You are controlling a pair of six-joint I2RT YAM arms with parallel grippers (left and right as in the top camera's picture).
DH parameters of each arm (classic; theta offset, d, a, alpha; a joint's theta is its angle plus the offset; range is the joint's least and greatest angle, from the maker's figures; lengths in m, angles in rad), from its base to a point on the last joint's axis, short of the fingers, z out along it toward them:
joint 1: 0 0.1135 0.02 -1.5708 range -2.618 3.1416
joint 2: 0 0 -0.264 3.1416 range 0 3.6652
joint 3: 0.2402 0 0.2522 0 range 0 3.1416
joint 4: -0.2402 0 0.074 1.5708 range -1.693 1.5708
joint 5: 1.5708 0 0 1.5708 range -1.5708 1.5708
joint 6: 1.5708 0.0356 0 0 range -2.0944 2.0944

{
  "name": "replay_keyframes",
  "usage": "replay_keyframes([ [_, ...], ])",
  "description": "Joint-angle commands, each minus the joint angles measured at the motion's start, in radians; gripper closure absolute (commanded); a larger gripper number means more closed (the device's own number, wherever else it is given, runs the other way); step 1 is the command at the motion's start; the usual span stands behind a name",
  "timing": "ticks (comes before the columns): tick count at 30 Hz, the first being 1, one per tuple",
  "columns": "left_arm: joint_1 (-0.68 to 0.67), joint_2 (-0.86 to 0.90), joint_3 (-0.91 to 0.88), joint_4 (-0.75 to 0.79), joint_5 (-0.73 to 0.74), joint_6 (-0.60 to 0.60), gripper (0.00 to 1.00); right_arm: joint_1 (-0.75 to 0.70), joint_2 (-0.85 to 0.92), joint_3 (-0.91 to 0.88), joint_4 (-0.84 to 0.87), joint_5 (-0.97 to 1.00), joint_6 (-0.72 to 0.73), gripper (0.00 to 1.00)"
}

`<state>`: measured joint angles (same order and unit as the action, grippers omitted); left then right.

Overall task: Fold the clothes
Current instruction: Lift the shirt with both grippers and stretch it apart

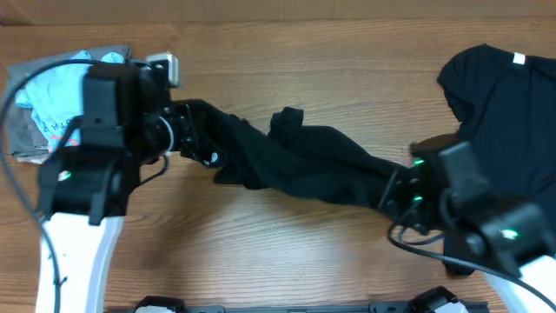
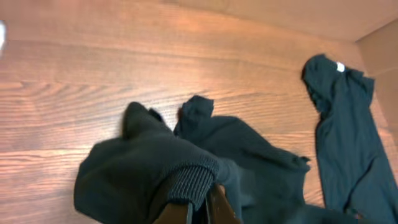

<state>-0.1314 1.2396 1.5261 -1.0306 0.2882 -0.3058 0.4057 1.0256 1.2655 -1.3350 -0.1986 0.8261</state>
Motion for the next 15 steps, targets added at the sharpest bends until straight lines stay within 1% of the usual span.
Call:
replay_keyframes([
  [1,-0.004,-0.030,0.152,-0.062,-0.037,0.022,0.96,-0.071,-0.009,0.168,-0.068,0.032,-0.076,0.96],
  [9,-0.004,-0.031,0.455,-0.204,-0.037,0.022,0.96,-0.233,0.024,0.496,-0.246,0.093,-0.133,0.96],
  [15,-0.004,-0.043,0.647,-0.272,-0.036,0.021,0.96,-0.258,0.052,0.727,-0.341,0.131,-0.153,0.96],
])
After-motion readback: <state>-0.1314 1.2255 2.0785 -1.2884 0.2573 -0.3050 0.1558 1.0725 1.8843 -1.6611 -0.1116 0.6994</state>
